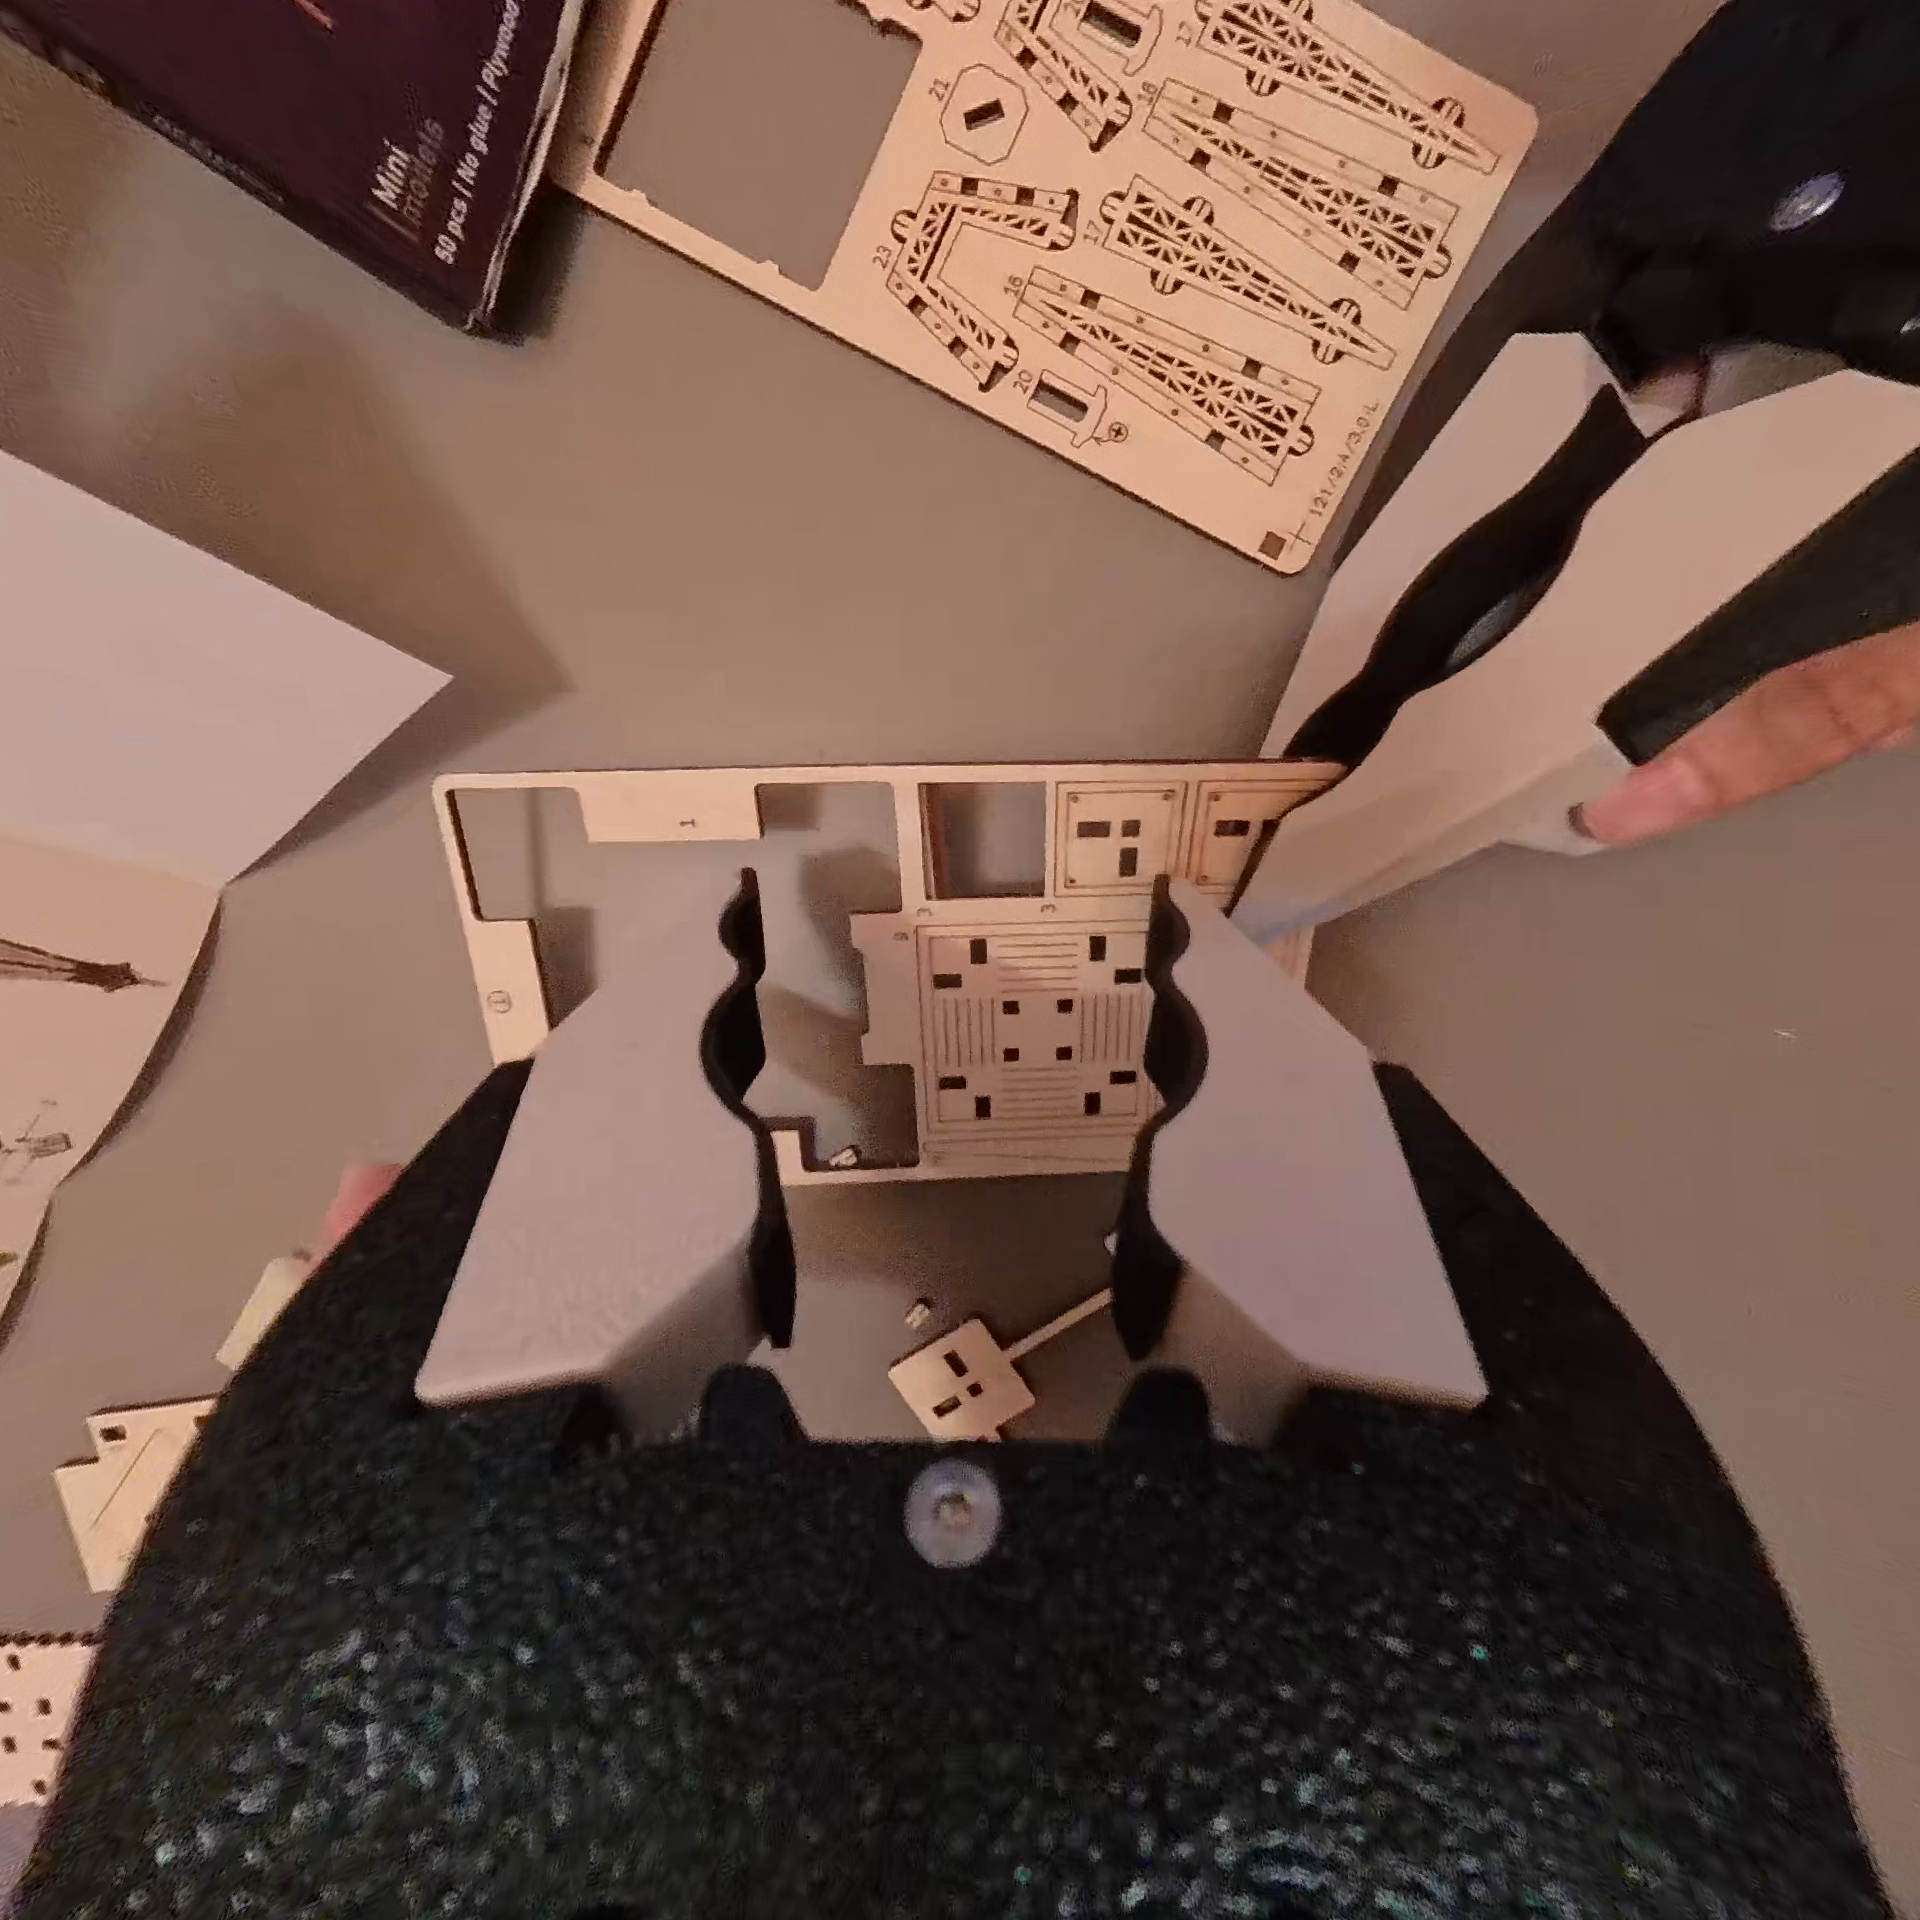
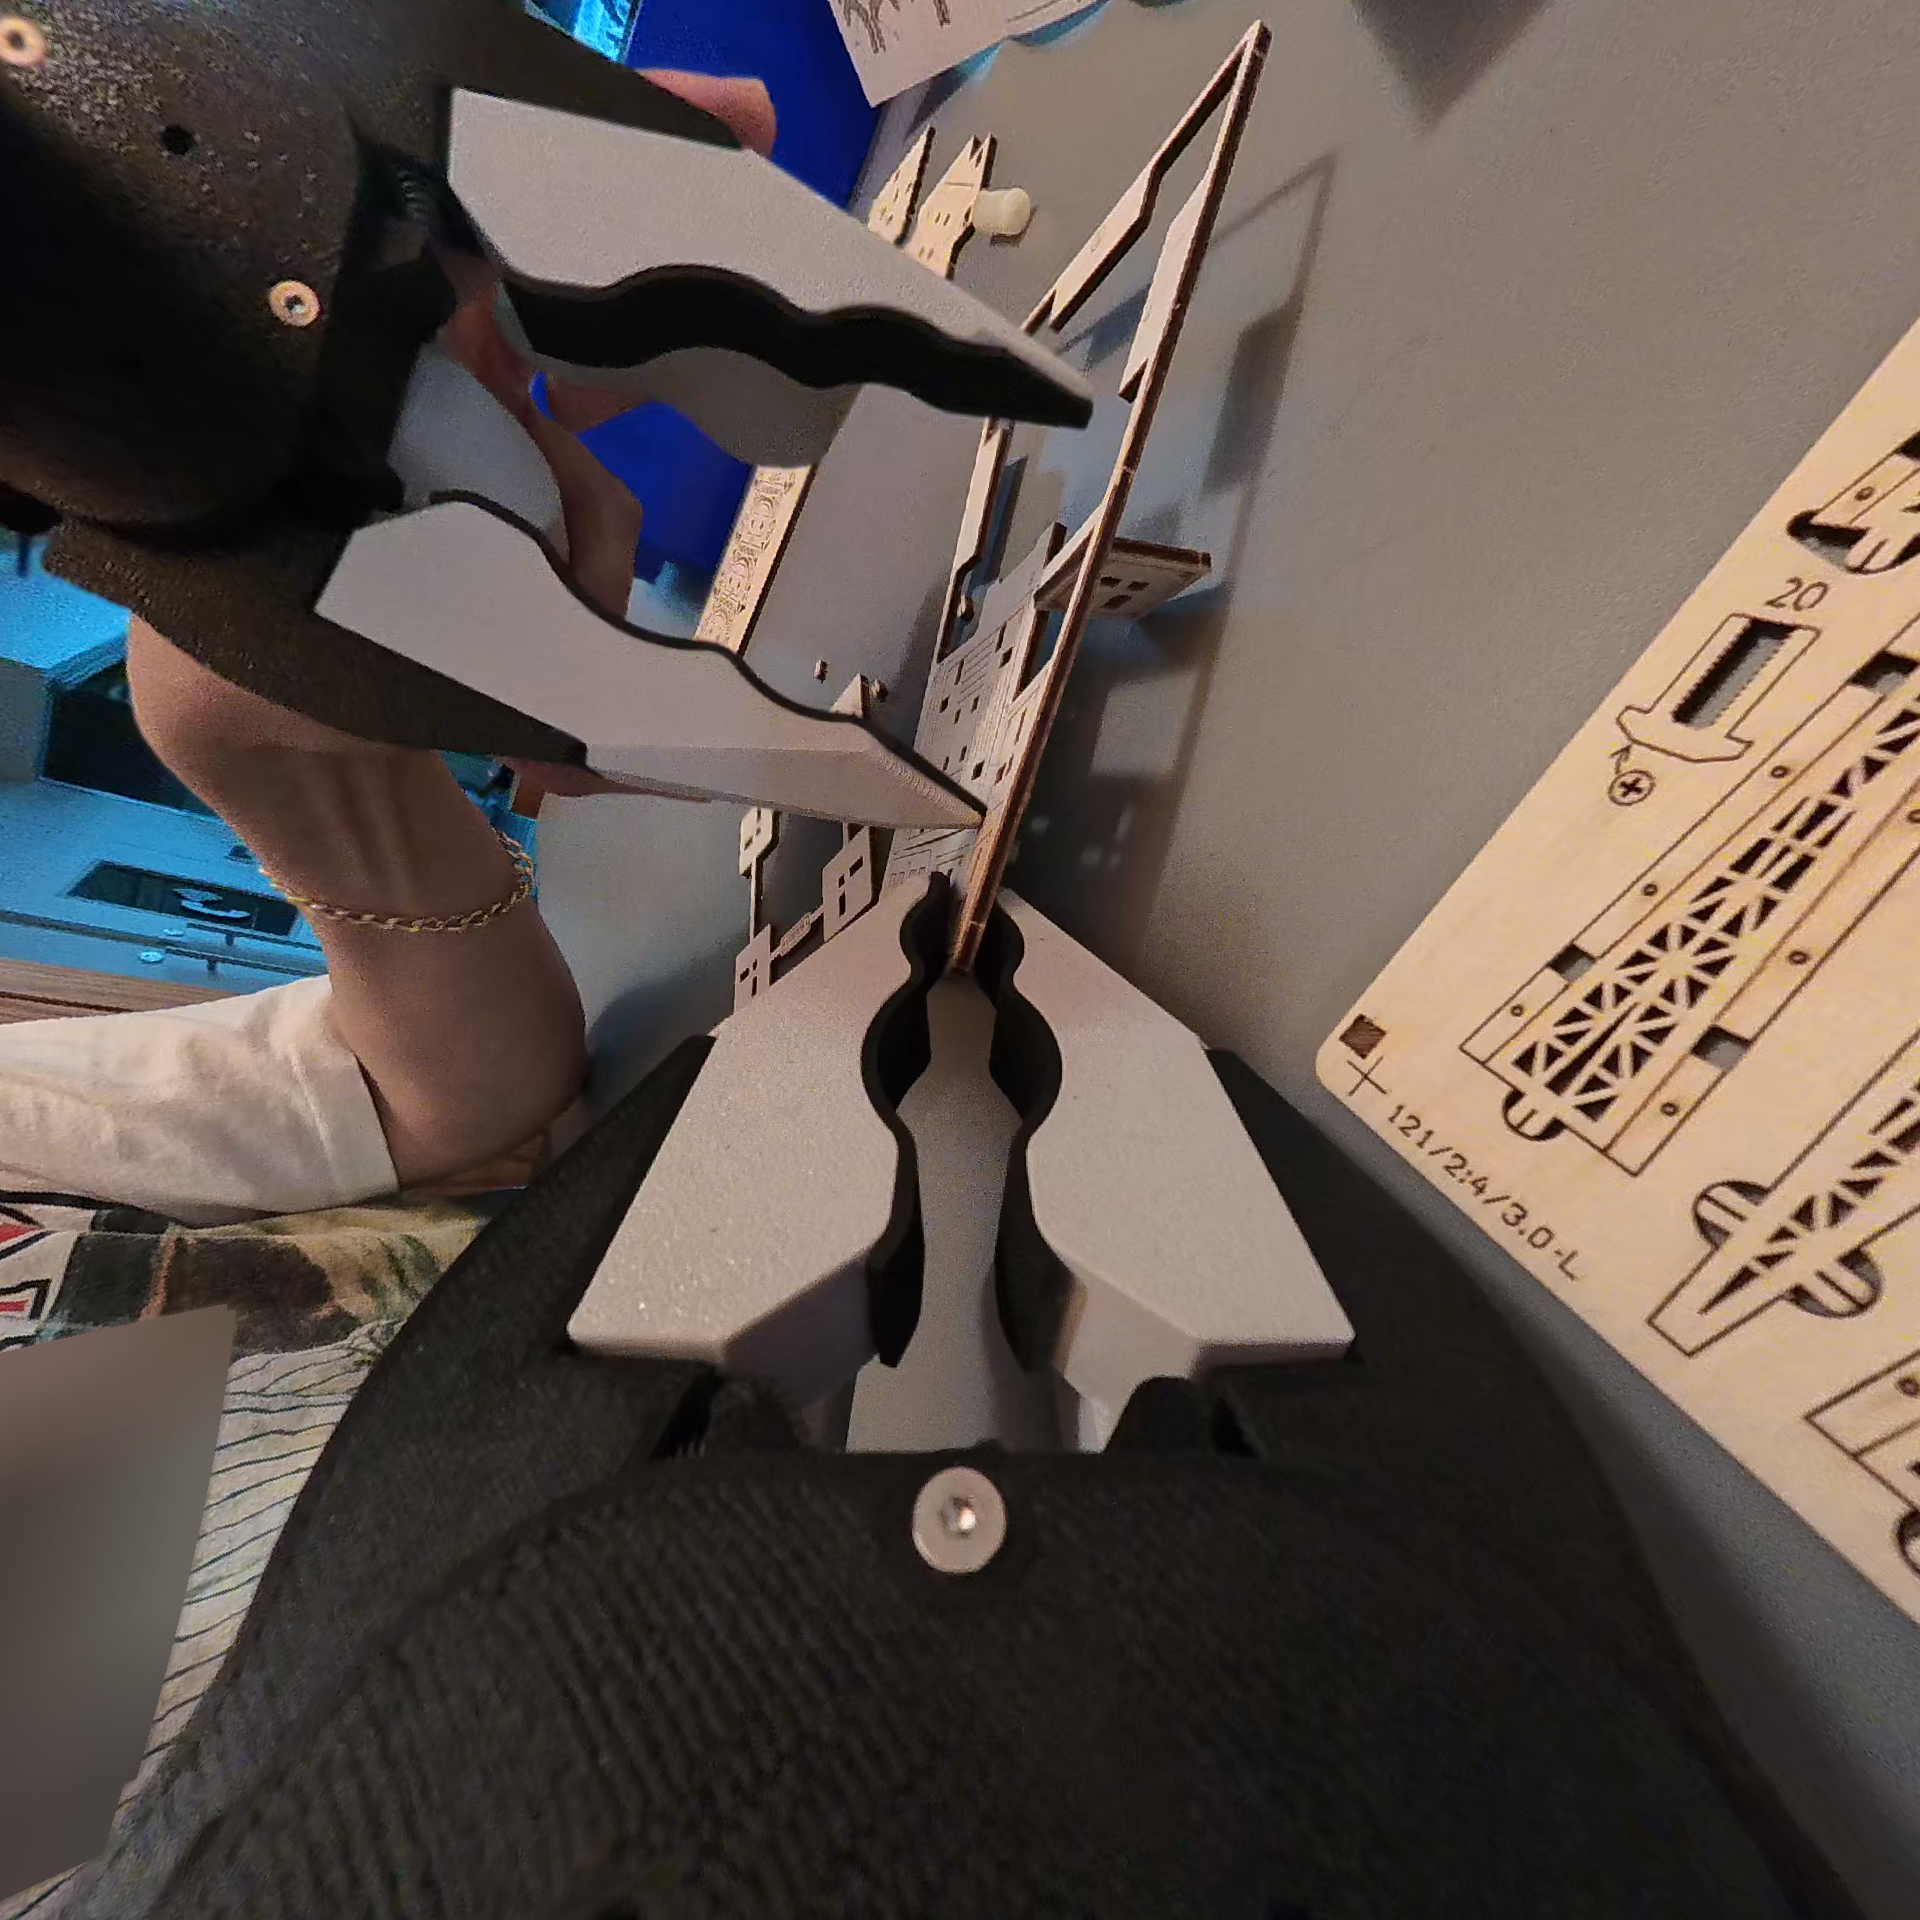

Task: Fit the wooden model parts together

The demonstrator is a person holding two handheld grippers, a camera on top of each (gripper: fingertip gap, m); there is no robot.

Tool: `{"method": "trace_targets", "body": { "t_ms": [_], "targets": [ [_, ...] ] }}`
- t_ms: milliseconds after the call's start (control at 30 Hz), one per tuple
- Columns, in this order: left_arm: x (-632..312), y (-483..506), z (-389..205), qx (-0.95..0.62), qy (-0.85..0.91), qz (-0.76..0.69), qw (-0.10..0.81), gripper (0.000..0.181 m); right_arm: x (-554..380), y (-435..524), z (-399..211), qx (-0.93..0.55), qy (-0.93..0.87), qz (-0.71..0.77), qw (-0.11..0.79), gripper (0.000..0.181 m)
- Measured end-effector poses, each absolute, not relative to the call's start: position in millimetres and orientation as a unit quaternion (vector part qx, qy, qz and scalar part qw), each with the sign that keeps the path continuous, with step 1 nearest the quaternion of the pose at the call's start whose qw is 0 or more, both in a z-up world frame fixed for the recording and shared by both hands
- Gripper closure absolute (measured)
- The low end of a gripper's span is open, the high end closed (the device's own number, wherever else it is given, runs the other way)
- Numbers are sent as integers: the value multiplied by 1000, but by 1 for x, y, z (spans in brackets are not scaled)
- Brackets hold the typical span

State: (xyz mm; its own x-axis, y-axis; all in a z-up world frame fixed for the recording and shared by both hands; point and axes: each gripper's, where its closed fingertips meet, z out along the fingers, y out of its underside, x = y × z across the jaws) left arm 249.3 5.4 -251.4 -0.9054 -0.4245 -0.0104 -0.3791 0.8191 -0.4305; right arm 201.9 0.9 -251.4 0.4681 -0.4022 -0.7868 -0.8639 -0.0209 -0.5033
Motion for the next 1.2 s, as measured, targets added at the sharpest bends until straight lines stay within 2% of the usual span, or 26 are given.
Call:
{"method": "trace_targets", "body": {
  "t_ms": [33,167,333,533,667,833,1067,1133,1200],
  "targets": [
    [250,6,-251,-210,952,-214,54,109,202,1,-251,-680,466,220,522,178],
    [249,3,-249,-183,960,-198,79,109,202,1,-252,-680,467,220,520,178],
    [251,5,-254,-212,953,-214,32,108,202,1,-252,-680,469,220,519,178],
    [249,4,-252,-199,955,-213,44,111,202,1,-252,-679,469,221,520,178],
    [253,8,-246,-199,953,-224,51,102,201,2,-247,-676,455,223,535,178],
    [252,5,-225,-207,939,-271,46,108,201,2,-246,-674,452,225,539,178],
    [249,3,-245,-198,951,-231,48,104,201,1,-247,-675,455,223,536,178],
    [253,5,-245,-203,951,-227,61,95,201,2,-246,-675,454,224,537,178],
    [251,5,-243,-199,951,-230,54,100,201,2,-245,-674,451,226,540,178]
  ]
}}
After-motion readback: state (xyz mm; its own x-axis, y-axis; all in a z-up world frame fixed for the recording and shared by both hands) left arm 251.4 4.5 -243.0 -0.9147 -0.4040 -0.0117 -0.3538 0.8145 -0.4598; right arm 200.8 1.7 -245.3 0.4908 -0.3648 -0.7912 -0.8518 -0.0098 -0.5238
